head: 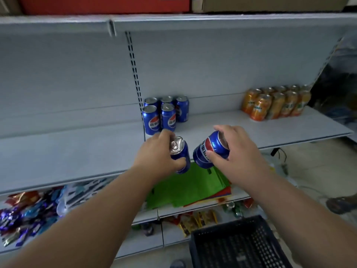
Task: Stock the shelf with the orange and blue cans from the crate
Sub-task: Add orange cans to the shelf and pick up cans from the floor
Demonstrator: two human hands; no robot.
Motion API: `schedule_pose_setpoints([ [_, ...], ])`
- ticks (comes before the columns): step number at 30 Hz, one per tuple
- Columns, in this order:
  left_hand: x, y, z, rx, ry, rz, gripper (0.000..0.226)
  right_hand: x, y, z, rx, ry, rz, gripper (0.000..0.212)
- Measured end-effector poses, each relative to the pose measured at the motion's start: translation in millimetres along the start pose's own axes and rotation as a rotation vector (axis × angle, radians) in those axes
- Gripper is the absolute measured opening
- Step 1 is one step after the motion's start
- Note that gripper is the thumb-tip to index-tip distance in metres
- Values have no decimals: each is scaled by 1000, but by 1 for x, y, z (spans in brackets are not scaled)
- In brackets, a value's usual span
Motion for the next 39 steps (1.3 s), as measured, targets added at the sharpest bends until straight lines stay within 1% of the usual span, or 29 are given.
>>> schedule_pose_setpoints([
  [4, 9, 82, 13, 47, 62, 81, 68, -11, 46, 13, -3, -49, 69, 62],
  [7, 12, 141, 20, 67, 168, 148, 58, -20, 75, 26, 3, -74, 105, 63],
  [10, 17, 182, 24, 82, 286, 187, 50, -26, 96, 40, 7, -87, 106, 64],
  [13, 24, 208, 32, 79, 388, 225, 51, -31, 112, 51, 13, -94, 93, 63],
  [15, 26, 220, 40, 102, 425, 250, 55, -36, 122, 56, 35, -105, 102, 64],
  [17, 27, 228, 47, 121, 467, 271, 53, -41, 132, 61, 57, -107, 104, 64],
  [21, 30, 238, 52, 95, 503, 264, 52, -49, 147, 67, 87, -109, 70, 63],
  [25, 33, 235, 57, 69, 527, 241, 58, -51, 158, 72, 123, -95, 14, 61],
  [27, 32, 227, 58, 24, 508, 215, 63, -51, 161, 74, 140, -94, -22, 62],
  [28, 30, 219, 57, -19, 472, 194, 64, -51, 161, 74, 149, -90, -37, 63],
  [30, 27, 194, 52, -132, 388, 162, 58, -50, 163, 75, 160, -74, -78, 65],
  [33, 30, 144, 51, -262, 330, 113, 49, -45, 165, 80, 176, -40, -141, 70],
  [35, 43, 113, 60, -217, 318, 16, 53, -36, 165, 89, 202, -25, -186, 73],
  [37, 64, 87, 70, -105, 284, -111, 60, -20, 162, 101, 233, -11, -230, 73],
  [39, 88, 68, 77, -14, 270, -191, 69, -1, 158, 115, 264, -11, -267, 73],
])
Point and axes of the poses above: each hand's wrist, its own y-axis towards the middle knuckle, its own z-axis out of the palm, x = y × z, the point moved 7 cm from there along y, towards the middle knuckle, and after that the axes turned 7 degrees about z, right-handed, at the moved point
